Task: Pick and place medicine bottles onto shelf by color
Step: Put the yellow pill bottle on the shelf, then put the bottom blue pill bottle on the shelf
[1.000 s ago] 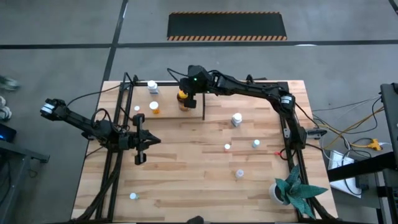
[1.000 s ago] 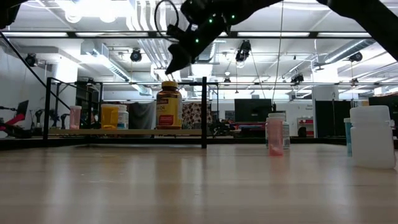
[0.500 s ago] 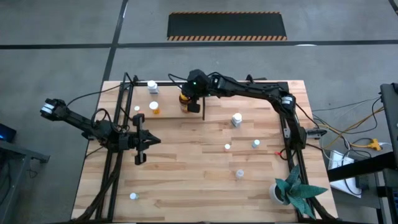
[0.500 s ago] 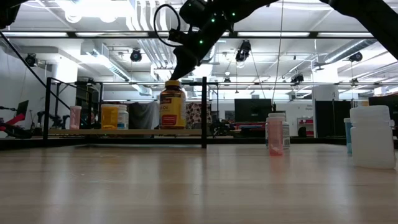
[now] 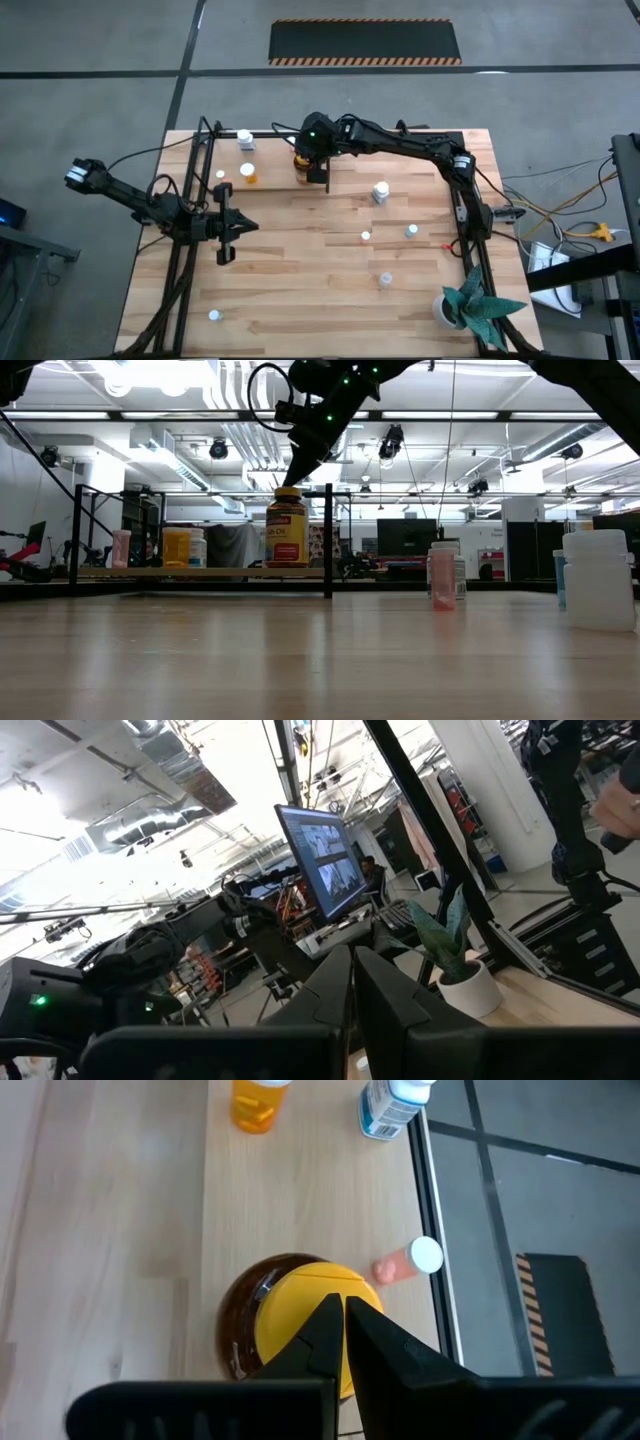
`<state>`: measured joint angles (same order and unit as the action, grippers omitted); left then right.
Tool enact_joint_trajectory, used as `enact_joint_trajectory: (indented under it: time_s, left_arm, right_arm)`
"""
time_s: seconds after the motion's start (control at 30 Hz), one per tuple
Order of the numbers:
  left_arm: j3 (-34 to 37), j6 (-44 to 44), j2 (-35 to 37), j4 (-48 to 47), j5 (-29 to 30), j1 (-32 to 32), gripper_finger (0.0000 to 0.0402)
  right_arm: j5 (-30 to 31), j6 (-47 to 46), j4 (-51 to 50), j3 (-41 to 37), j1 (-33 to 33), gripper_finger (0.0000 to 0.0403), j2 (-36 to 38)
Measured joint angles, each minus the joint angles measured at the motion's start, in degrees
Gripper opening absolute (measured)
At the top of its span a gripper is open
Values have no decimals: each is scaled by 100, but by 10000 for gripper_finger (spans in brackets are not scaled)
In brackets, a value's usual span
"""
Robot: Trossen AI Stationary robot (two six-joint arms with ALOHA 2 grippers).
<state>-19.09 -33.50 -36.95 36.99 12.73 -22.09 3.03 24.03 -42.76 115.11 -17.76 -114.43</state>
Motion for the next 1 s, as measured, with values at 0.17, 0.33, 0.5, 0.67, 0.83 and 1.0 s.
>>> enact_joint_trajectory:
  time_s: [0.17, 0.33, 0.5, 0.67, 0.83, 1.0]
  left_arm:
    - [0, 0, -3, 1, 0, -2, 0]
    - [0, 0, -4, 2, 0, -2, 0]
    - [0, 0, -5, 1, 0, -1, 0]
    - [0, 0, -11, 4, 0, -2, 0]
    - [0, 2, -13, 7, 0, -2, 0]
    - [0, 2, -13, -4, 0, -2, 0]
  right_arm:
    - [2, -44, 25, -13, 21, 12, 114]
    - [-4, -54, 201, -11, 148, 12, 453]
    - [-170, -176, 19, -199, 419, 12, 848]
    - [-645, -447, -33, -734, 857, 12, 1321]
    - [-647, -660, 386, -1742, 1368, 12, 1817]
    - [-655, -762, 1696, -3223, 1806, 12, 2487]
